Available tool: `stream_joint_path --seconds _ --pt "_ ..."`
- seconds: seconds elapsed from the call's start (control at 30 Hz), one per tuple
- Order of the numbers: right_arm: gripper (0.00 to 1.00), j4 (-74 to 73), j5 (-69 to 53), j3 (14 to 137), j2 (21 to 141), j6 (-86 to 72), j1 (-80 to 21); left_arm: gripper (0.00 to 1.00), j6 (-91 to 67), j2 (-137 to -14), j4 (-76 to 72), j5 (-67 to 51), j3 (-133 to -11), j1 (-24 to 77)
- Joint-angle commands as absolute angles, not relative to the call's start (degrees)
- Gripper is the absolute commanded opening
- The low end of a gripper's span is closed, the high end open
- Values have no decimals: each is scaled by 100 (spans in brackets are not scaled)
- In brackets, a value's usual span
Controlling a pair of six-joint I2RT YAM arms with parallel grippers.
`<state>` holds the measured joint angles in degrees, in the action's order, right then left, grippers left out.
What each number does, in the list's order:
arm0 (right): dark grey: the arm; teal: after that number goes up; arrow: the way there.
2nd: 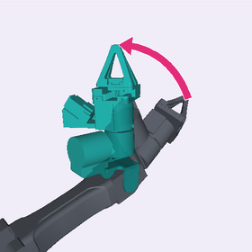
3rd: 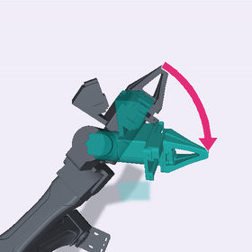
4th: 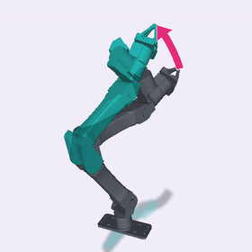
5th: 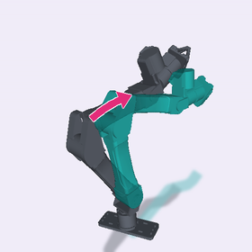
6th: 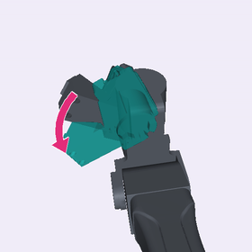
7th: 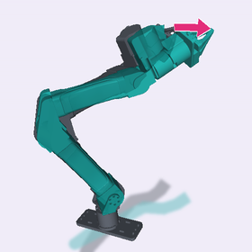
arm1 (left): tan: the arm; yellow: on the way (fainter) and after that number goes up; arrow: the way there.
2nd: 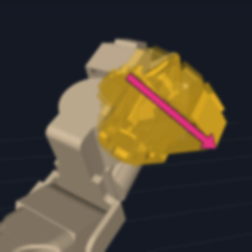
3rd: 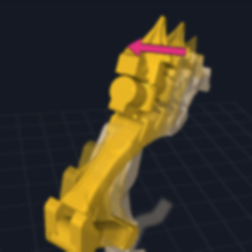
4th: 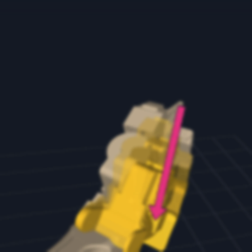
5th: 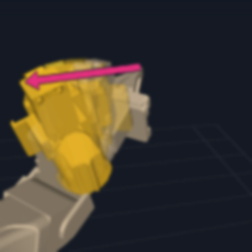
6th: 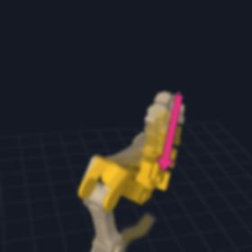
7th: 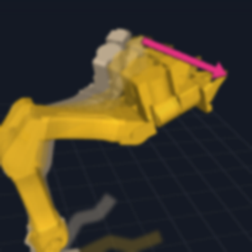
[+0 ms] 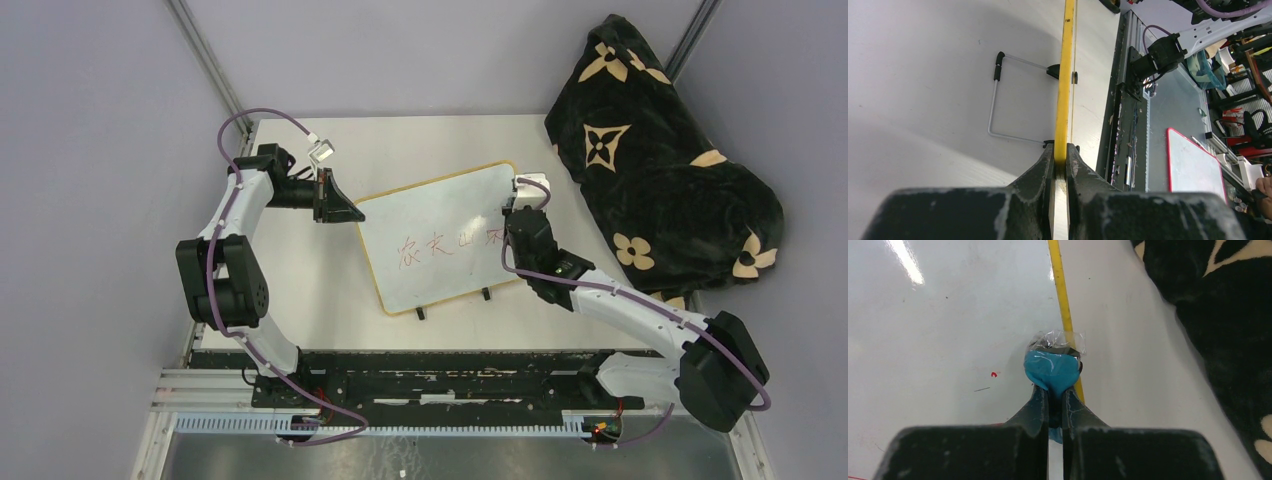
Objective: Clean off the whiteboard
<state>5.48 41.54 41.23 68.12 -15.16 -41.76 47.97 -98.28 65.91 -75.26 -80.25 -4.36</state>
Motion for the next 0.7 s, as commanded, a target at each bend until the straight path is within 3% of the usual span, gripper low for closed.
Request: stream_joint_path --seconds 0.0,0.3,0.67 --pt "1 733 3842 4067 6718 -1626 -4160 3 5245 -9870 6528 -7137 -8124 -388" --pt "1 1086 3045 3796 6724 -1886 -4208 3 5213 -9830 6549 -7094 -8160 -387" --pt "1 1404 2905 3629 6885 -1956 -4763 3 5222 -9843 6565 -7089 -8146 -387"
